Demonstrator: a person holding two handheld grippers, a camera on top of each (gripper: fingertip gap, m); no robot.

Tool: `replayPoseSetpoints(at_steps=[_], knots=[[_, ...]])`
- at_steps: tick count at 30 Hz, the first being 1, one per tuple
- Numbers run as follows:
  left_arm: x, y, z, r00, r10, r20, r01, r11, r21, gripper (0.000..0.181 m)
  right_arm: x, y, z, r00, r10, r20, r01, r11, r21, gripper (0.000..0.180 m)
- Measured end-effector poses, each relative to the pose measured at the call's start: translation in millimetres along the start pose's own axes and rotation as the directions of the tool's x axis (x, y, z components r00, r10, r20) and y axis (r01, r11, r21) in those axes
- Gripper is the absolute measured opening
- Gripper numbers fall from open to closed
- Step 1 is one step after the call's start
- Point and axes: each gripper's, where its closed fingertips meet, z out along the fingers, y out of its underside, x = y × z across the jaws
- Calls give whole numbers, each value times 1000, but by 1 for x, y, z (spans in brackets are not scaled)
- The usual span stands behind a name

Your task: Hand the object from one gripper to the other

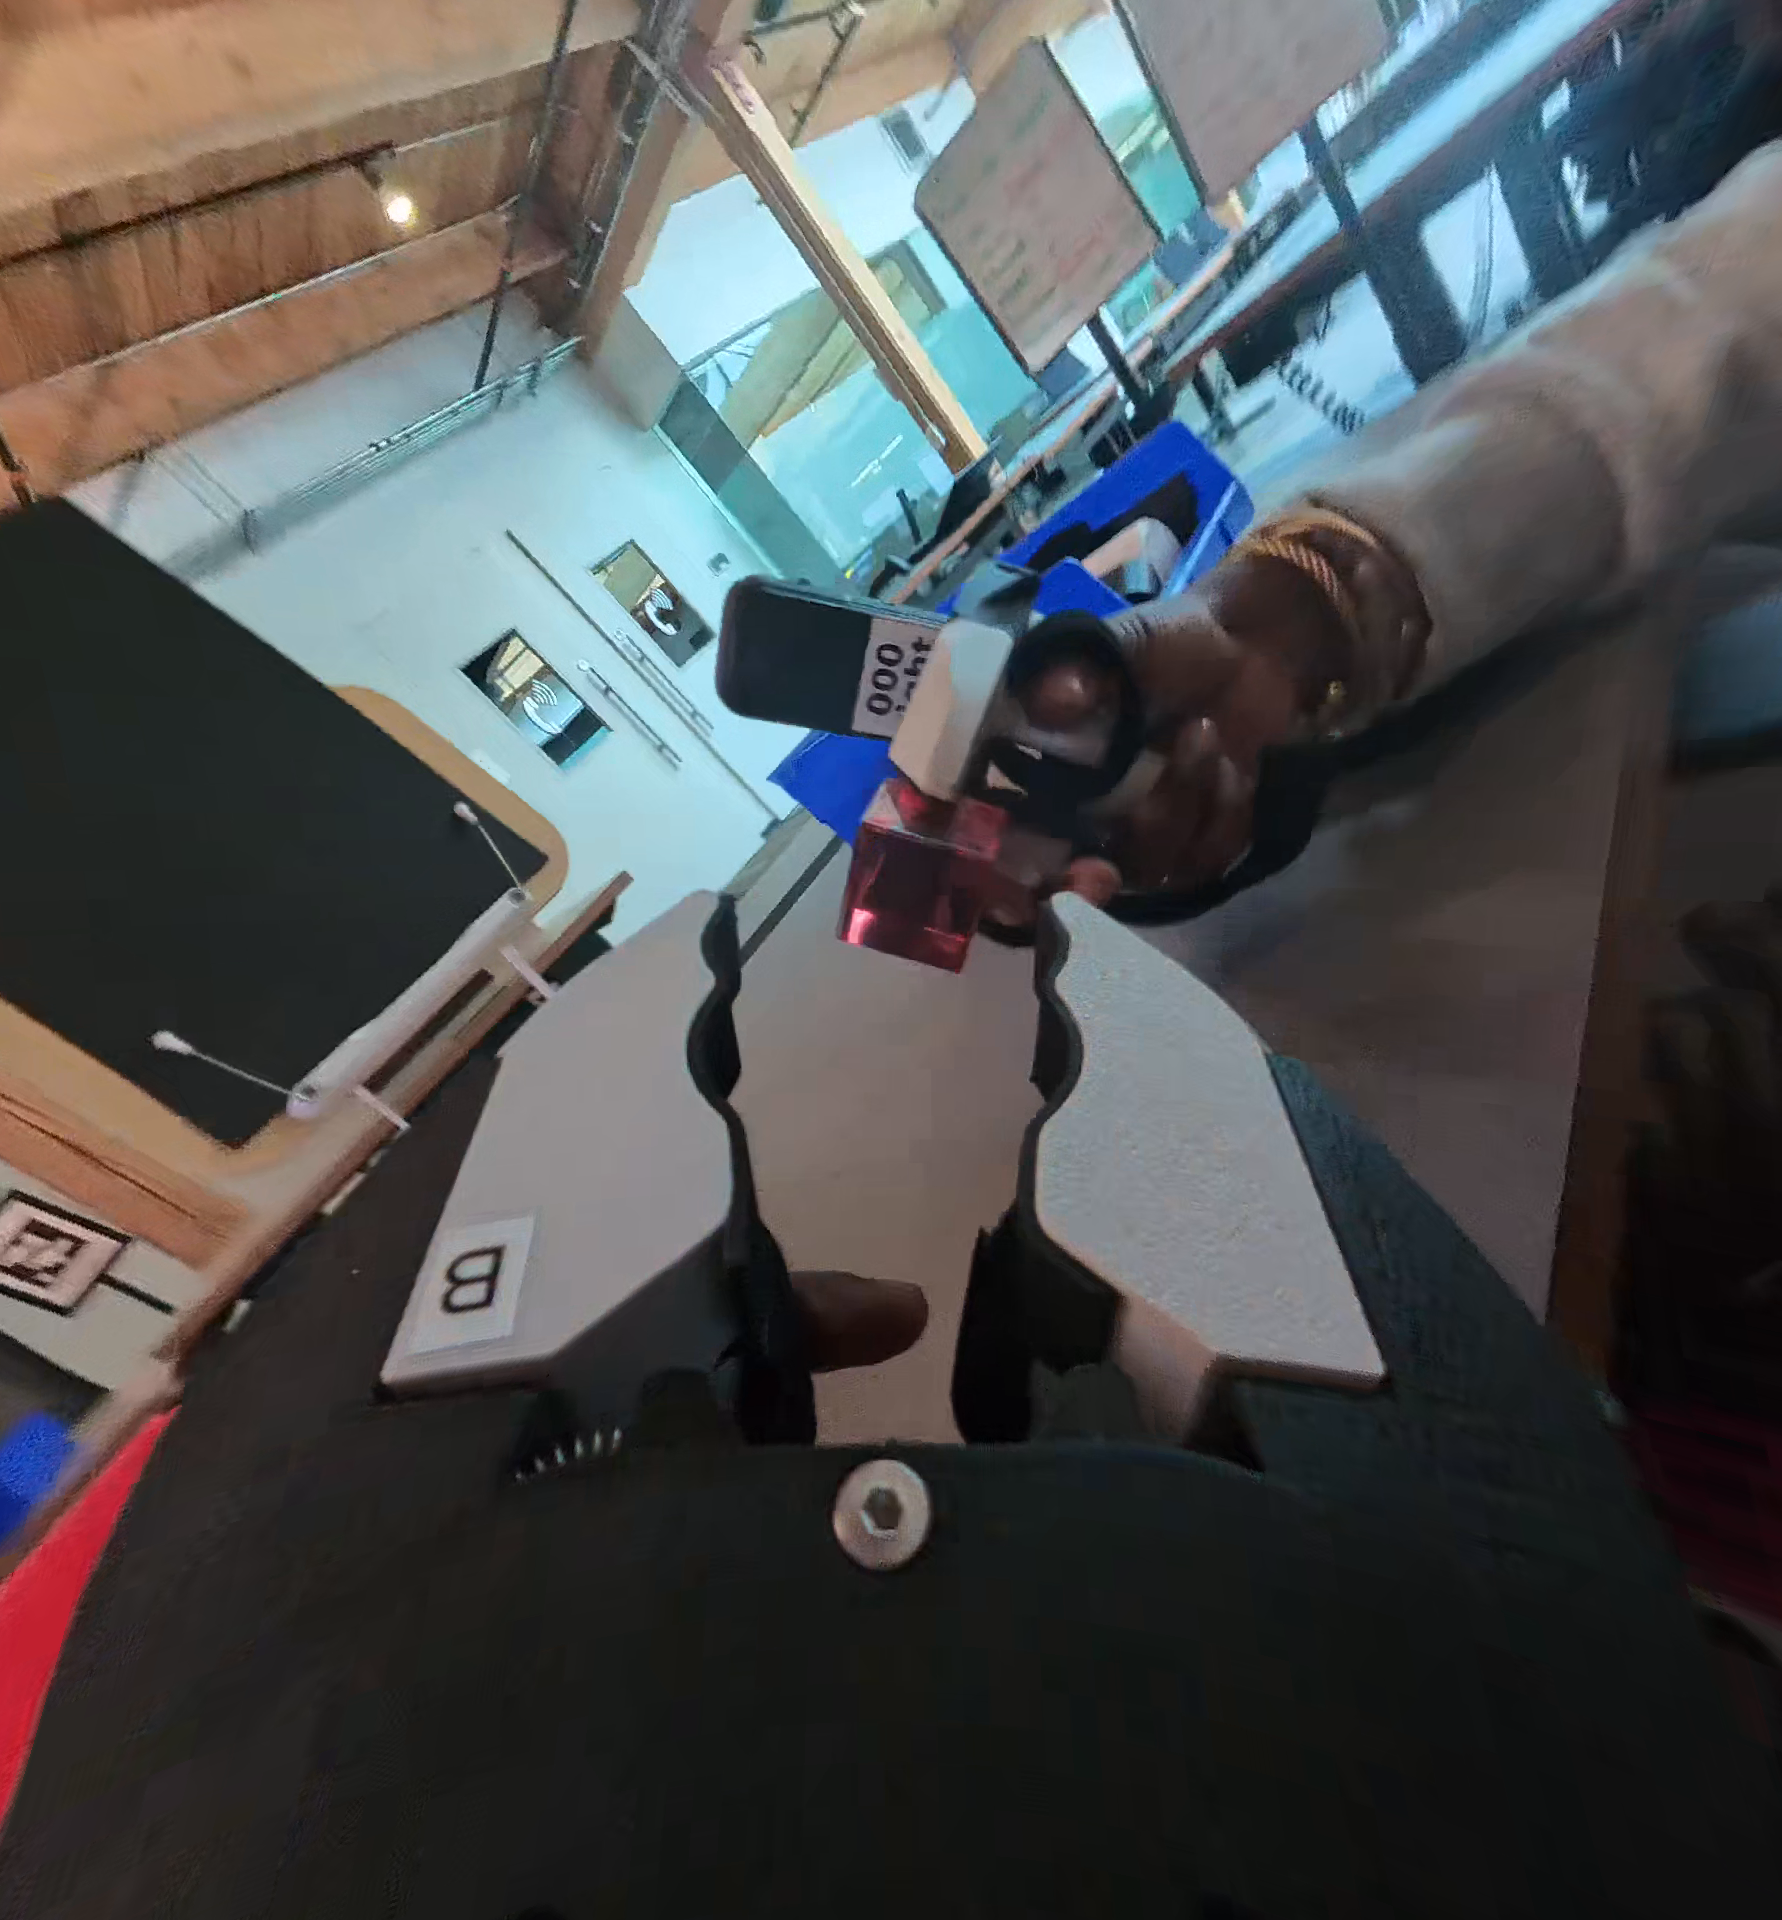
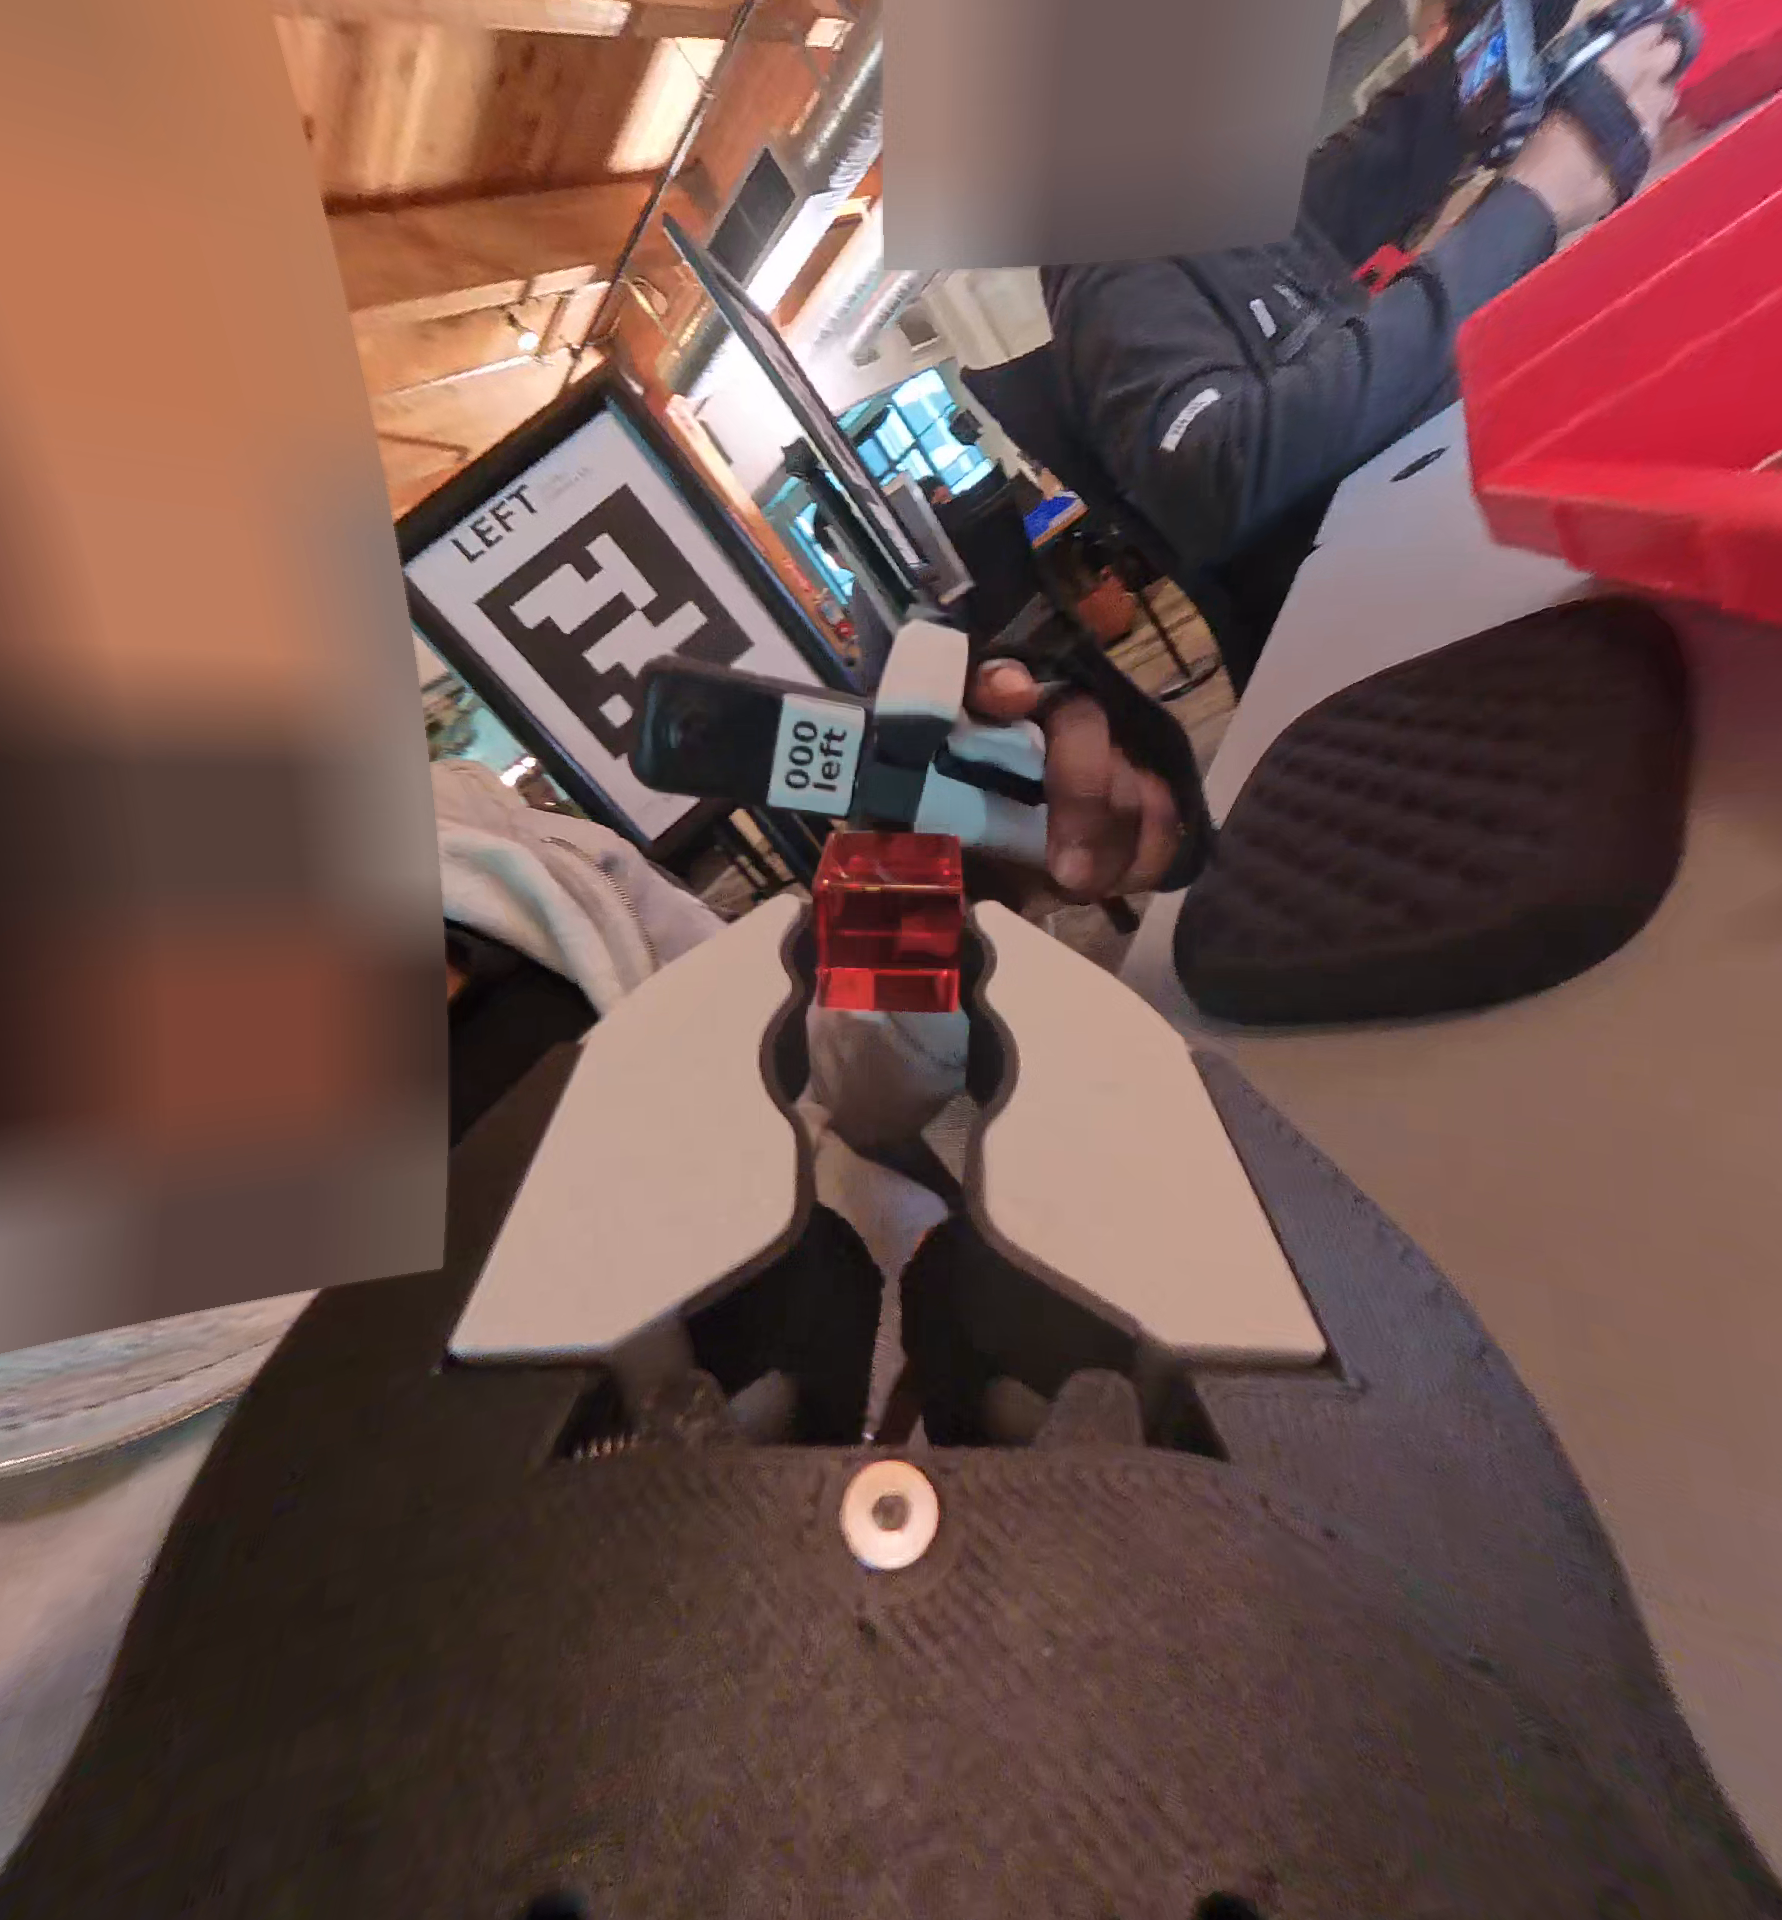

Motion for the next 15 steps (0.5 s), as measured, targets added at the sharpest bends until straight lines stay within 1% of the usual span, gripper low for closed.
replayPoseSetpoints(at_steps=[2, 4, 7, 9, 10, 11, 12, 13, 14, 15], knots=[[2, 1, 1, 999, 52, -2, -53, 998, -24, 47, -3, 2, 1, 999, 29, 29, -29, 1000, -7, 26], [5, 0, 2, 998, 68, -11, -68, 997, -23, 41, -2, 5, 3, 999, 40, 29, -39, 999, -24, 26], [11, 1, 4, 998, 41, -51, -42, 999, -16, 35, -3, 7, 4, 999, 39, 32, -38, 999, -33, 26], [10, 0, 4, 999, 10, -49, -11, 1000, -9, 31, -2, 6, 4, 999, 26, 27, -25, 999, -33, 26], [9, 0, 5, 998, -37, -47, 37, 999, -4, 29, -3, 6, 4, 1000, 5, 23, -4, 1000, -31, 27], [6, -1, 5, 992, -121, -45, 121, 993, 4, 27, -3, 4, 3, 999, -35, 13, 35, 999, -26, 29], [3, -3, 6, 970, -235, -61, 237, 971, 15, 26, -2, 1, 3, 995, -100, -11, 100, 995, -23, 37], [1, -6, 6, 926, -367, -90, 371, 928, 32, 26, -3, -2, 3, 979, -197, -46, 196, 980, -21, 45], [-1, -9, 6, 860, -495, -124, 504, 863, 50, 26, -3, -7, 1, 943, -320, -95, 318, 948, -30, 54], [-5, -11, 5, 772, -616, -156, 630, 775, 58, 26, -5, -10, 0, 877, -458, -148, 454, 889, -64, 60]])
